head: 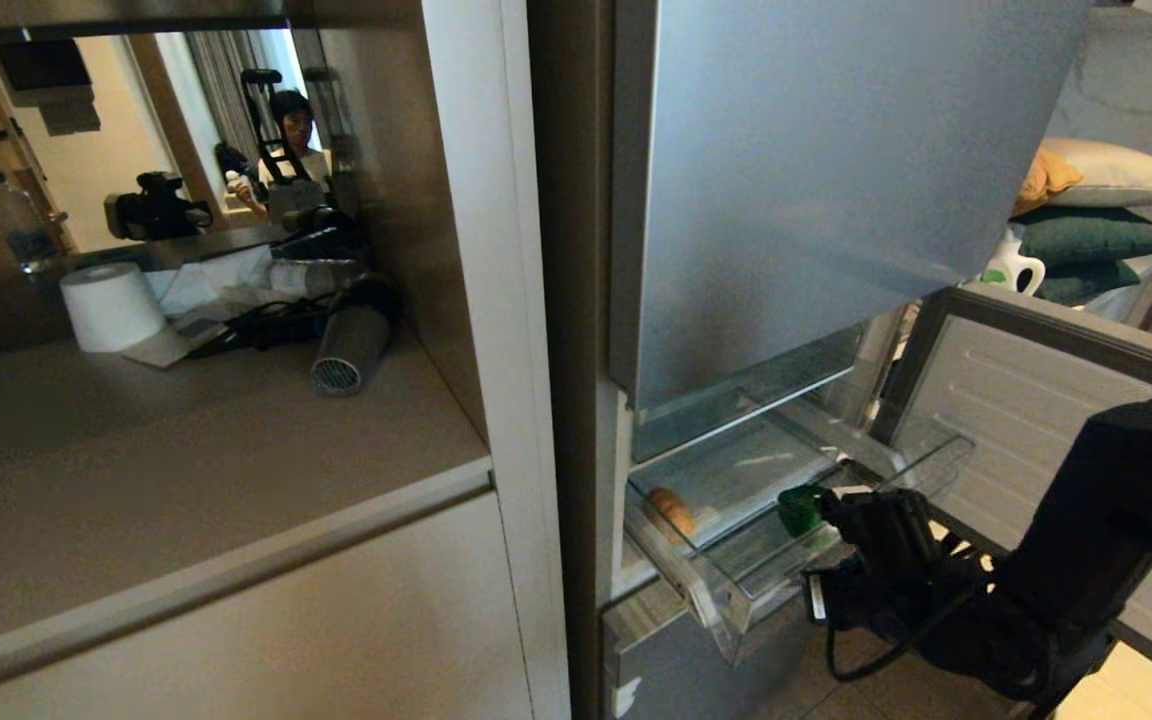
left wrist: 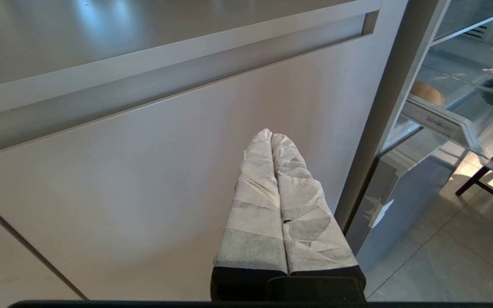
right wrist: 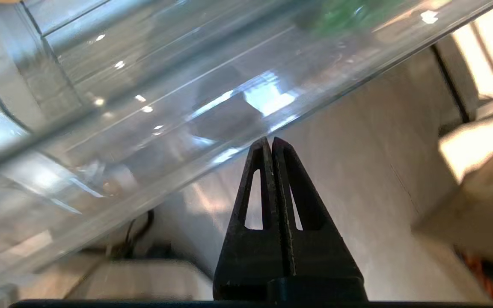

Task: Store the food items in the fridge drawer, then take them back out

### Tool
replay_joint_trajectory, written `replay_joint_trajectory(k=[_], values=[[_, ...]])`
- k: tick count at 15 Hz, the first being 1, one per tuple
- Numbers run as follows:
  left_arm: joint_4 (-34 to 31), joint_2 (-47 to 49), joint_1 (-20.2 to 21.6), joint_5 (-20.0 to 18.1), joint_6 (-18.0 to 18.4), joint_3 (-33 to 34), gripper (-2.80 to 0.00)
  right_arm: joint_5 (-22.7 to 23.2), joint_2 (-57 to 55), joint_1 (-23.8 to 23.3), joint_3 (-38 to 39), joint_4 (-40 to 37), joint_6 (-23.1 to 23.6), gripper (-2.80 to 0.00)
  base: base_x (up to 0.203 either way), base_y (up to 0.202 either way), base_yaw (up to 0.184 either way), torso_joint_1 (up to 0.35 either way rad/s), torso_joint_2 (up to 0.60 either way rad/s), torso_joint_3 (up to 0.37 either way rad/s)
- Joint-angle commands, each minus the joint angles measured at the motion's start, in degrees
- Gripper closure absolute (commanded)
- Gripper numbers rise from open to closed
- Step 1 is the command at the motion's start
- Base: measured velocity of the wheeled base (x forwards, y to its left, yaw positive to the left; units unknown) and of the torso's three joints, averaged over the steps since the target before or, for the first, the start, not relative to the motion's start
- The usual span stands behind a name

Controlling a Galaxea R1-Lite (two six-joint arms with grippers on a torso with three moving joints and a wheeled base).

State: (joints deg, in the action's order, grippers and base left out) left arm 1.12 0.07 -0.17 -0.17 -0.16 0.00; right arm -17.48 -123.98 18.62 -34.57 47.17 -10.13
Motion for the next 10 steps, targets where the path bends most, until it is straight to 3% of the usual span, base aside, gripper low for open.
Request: replay_joint_trajectory(k=[1, 10], values=[[0.02, 0.01, -0.01, -0.01, -0.02, 0.53, 0.0, -0.04, -4.23, -1.04, -2.8, 1.19, 1.21, 0.0, 0.0, 0.0, 0.0, 0.0, 0.0, 0.0], [0.02, 0.01, -0.01, -0.01, -0.02, 0.62, 0.0, 8.03, -14.53, -5.59, -20.61, 1.61, 9.53, 0.0, 0.0, 0.0, 0.0, 0.0, 0.0, 0.0]])
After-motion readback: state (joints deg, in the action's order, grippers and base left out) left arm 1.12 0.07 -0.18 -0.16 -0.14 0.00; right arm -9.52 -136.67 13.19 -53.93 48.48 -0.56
